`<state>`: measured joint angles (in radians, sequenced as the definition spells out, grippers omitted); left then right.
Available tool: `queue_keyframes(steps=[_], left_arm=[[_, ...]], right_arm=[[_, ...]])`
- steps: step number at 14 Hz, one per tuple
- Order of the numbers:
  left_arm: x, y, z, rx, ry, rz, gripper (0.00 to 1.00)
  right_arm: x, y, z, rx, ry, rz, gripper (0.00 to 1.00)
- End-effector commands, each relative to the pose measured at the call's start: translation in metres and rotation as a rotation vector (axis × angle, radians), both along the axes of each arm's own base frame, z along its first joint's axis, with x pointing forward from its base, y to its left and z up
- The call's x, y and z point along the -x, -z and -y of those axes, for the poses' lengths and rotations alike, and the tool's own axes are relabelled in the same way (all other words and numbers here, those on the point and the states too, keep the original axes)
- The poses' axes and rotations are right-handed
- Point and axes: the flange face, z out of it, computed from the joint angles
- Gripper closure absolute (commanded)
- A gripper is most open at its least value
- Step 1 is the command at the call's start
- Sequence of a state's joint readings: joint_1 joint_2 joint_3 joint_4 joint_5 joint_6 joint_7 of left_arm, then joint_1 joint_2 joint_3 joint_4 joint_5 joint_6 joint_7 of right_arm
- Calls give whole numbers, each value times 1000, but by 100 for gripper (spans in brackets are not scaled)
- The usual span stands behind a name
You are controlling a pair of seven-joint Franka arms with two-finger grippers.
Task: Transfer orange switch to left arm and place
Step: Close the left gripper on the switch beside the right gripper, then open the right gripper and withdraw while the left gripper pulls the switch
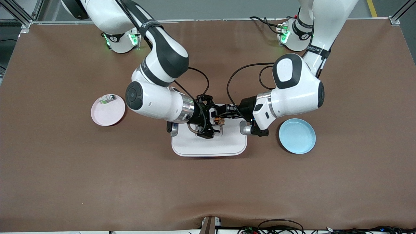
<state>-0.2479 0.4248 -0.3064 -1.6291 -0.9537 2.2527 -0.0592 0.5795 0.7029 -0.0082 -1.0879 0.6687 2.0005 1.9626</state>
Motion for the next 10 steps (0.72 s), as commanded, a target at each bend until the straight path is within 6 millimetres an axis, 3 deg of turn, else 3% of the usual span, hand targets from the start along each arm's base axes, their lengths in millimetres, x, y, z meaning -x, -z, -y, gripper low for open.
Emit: queue_keyframes(steps=[1,4,10], left_arm=[[1,-15,-5,8,7,27,100],[5,-32,-14,-25,47,54,99],[11,-93,-64,-217,141,175,93]], right_arm=[[-20,-11,26,-24,-3,-17,0],[-36,-29,66,-26,-41,-29,0],[-54,-46,136,-44,-158,7,0]])
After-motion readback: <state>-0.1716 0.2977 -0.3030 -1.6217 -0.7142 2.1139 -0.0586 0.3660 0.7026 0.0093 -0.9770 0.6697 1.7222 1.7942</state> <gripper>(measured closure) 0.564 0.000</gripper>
